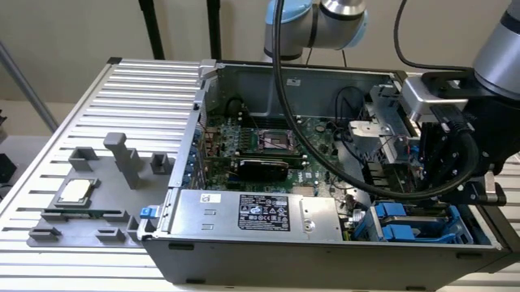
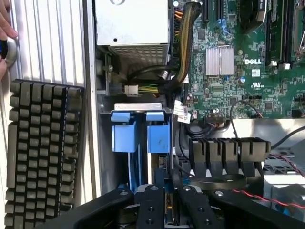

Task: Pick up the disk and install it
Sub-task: 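Insert the second disk wire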

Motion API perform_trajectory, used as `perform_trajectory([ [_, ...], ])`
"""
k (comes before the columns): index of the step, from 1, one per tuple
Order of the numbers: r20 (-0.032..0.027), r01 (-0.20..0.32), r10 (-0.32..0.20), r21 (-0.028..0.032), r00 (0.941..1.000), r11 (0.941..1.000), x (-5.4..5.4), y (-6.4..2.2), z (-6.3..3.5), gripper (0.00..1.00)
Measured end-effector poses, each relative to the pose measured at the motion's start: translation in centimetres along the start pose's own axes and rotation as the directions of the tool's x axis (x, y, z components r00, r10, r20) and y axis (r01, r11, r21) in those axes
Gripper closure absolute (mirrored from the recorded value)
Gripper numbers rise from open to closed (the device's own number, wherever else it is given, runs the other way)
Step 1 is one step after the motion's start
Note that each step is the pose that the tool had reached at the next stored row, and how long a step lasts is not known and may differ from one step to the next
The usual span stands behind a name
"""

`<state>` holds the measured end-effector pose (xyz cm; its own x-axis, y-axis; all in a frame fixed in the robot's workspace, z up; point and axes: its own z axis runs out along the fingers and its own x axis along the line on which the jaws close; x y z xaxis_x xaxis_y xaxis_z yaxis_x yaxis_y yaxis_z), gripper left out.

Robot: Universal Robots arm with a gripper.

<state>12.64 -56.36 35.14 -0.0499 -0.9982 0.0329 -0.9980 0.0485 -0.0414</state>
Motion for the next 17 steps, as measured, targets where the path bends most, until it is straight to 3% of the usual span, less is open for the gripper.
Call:
perform_trajectory([
  [4,0.0009,0.001,-0.001,0.0188,1.0,0.9998,0.0,0.02,0.45,1.0],
  [7,0.0013,0.002,-0.002,0.0289,1.0,0.9996,0.0,0.05,0.7,1.0],
  [17,0.0018,0.003,-0.003,0.0396,1.0,0.9992,0.0,0.26,1.32,1.0],
])
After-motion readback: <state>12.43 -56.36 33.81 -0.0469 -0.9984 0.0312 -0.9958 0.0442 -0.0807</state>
